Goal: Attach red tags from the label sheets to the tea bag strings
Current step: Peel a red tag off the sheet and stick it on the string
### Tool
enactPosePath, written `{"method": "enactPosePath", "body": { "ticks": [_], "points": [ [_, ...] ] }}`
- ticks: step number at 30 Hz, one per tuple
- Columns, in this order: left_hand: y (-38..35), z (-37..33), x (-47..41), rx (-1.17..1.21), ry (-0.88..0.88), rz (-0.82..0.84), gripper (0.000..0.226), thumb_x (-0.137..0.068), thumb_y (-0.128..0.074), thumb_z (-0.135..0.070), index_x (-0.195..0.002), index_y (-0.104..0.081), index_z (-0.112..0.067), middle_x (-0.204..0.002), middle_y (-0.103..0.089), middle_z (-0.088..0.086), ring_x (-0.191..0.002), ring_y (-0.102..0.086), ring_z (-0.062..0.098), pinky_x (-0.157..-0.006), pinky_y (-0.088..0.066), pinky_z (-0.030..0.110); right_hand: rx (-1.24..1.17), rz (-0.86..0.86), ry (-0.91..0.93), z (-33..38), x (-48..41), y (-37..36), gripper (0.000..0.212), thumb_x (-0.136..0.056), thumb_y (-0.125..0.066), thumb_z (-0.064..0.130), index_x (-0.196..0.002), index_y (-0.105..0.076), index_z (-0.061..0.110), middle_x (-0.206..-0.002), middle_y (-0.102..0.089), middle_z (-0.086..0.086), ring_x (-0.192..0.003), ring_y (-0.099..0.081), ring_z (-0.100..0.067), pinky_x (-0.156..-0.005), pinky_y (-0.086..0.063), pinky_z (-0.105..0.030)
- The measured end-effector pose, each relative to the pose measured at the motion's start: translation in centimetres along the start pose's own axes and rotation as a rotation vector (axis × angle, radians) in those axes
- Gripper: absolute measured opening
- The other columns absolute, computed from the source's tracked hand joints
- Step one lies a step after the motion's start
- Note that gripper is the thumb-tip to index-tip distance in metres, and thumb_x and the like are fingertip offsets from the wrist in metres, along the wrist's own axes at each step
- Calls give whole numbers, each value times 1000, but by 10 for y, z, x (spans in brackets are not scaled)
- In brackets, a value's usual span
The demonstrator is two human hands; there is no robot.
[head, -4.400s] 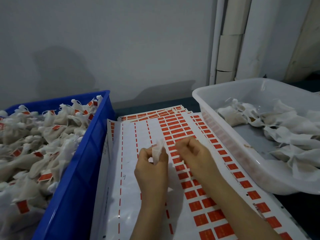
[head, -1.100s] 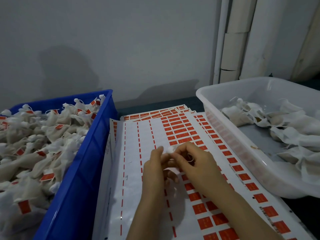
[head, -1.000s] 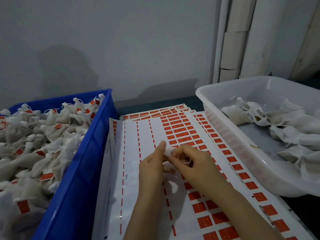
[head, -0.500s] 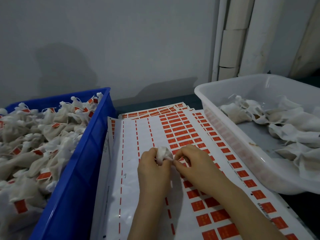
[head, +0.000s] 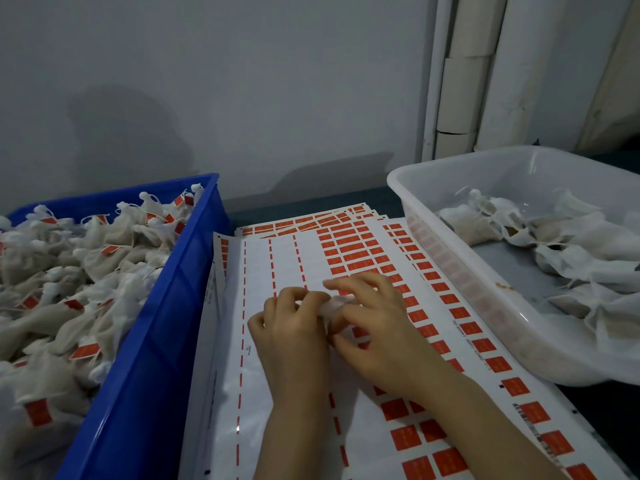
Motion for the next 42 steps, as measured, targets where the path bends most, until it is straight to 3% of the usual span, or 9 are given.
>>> {"method": "enactPosePath", "body": {
  "ticks": [3, 7, 9, 13, 21, 30, 33, 38, 42],
  "points": [
    [12, 2, -1, -24, 39, -95, 26, -71, -73, -27, -94, -72, -16, -96, -71, 7, -87, -65, 28, -83, -44, 45, -29, 2, -36, -4, -1, 0, 5, -87, -57, 31, -90, -60, 29, -115, -55, 17, -104, -34, 6, -99, -21, -16],
    [18, 26, 1, 57, 300, -127, 27, -72, -79, -24, -96, -66, -21, -94, -69, 3, -82, -61, 19, -84, -43, 37, -50, 52, -86, -8, -2, -9, 5, -89, -53, 37, -88, -53, 33, -102, -56, 17, -93, -38, 2, -99, -26, -21],
    [6, 41, 7, 231, 461, -37, 14, -82, -69, -30, -75, -60, -22, -79, -66, -1, -67, -56, 12, -69, -49, 27, -34, 27, -86, -8, -3, -8, 5, -89, -53, 36, -86, -52, 32, -100, -55, 16, -92, -39, 1, -97, -28, -21],
    [-19, 55, 18, 509, 689, 84, 42, -90, -58, -33, -51, -52, -17, -44, -48, -5, -43, -44, 10, -37, -31, 7, 53, -32, -58, -6, -4, -3, 8, -90, -52, 35, -87, -53, 28, -99, -57, 12, -88, -36, 0, -92, -27, -19],
    [-26, 55, 18, 675, 732, 75, 28, -91, -58, -20, -64, -61, -27, -58, -54, -15, -56, -49, 8, -34, -33, 6, 210, -157, -7, 9, -3, 11, 12, -76, -61, 28, -78, -65, 17, -82, -68, 2, -76, -62, -15, -77, -42, -28],
    [-26, 41, 16, 934, 702, 58, 12, -83, -64, -32, -74, -65, -38, -65, -67, -22, -65, -64, 10, -38, -38, 2, 150, -156, 47, 19, 0, 7, 9, -76, -60, 25, -78, -66, 18, -82, -67, 3, -76, -61, -12, -77, -47, -27],
    [-35, 30, 14, 1055, 674, 148, 20, -71, -58, -50, -78, -70, -35, -76, -70, -25, -74, -65, -9, -45, -44, 6, -68, -129, -14, 14, -1, 8, 12, -81, -55, 28, -84, -63, 20, -89, -64, 8, -83, -51, -2, -88, -36, -18],
    [-41, 25, 11, 1042, 587, 202, 31, -69, -58, -55, -90, -71, -36, -88, -72, -21, -84, -68, 0, -63, -55, 20, -280, -113, -165, -4, 3, 10, 7, -88, -45, 36, -81, -45, 34, -75, -45, 30, -80, -52, 9, -73, -35, 3],
    [-40, 24, 9, 989, 553, 210, 29, -73, -53, -53, -83, -71, -31, -73, -71, -16, -73, -67, 0, -50, -48, 10, -319, -111, -174, -7, 3, 10, 19, -94, -46, 31, -76, -41, 38, -77, -50, 24, -78, -55, 2, -68, -39, 1]
  ]
}}
Point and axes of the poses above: each hand's wrist, its own x-axis away from the middle knuckle, its own y-axis out of the back of the hand, z = x × y, the point moved 10 cm from there along -x, towards the middle knuckle
